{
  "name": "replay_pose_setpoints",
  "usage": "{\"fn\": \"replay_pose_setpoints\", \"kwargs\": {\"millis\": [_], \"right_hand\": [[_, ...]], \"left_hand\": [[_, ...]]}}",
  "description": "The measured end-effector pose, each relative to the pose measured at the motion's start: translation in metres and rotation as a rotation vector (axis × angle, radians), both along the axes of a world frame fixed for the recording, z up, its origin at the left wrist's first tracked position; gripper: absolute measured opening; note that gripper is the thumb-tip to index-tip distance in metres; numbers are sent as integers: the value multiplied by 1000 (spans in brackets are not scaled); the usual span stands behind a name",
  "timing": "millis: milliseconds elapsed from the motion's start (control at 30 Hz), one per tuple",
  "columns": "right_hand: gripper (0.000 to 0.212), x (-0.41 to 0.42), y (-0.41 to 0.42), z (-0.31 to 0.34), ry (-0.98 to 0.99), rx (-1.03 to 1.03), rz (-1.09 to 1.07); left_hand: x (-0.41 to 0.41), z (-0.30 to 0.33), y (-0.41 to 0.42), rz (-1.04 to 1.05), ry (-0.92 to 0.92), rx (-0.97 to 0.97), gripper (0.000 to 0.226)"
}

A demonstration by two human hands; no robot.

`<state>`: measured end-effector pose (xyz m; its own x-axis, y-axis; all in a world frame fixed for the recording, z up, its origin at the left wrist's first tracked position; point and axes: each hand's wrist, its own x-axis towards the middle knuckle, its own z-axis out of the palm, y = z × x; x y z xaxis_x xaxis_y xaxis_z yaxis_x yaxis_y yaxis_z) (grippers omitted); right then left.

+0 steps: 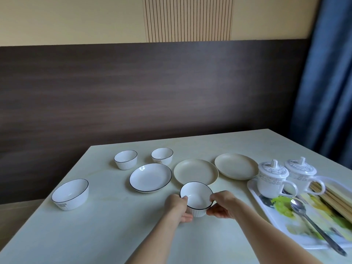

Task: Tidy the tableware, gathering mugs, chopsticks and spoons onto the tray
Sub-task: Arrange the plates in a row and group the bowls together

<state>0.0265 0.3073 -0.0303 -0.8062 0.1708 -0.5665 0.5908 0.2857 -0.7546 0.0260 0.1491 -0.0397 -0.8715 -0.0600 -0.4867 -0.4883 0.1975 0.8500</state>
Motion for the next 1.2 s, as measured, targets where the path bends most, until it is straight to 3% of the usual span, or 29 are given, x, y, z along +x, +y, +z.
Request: {"fn": "replay_pose_setpoints", "kwargs": {"millis": [367,767,867,1000,1200], "right_hand": [[14,-27,-3,1,13,-32,-26],[25,-54,-10,2,7,-10,-39],[40,-57,-13,6,24,125,-26],[45,-65,-15,26,204,600,5],[30,-116,-46,45,298,602,76]], "left_hand": [[-25,-5,0,53,31,91,16],[-49,-2,-3,79,-7,216,35],[-50,-2,-6,59,-27,169,30],[-63,9,-22,133,5,35,26],[-103,30,-61,229,46,78,30]]}}
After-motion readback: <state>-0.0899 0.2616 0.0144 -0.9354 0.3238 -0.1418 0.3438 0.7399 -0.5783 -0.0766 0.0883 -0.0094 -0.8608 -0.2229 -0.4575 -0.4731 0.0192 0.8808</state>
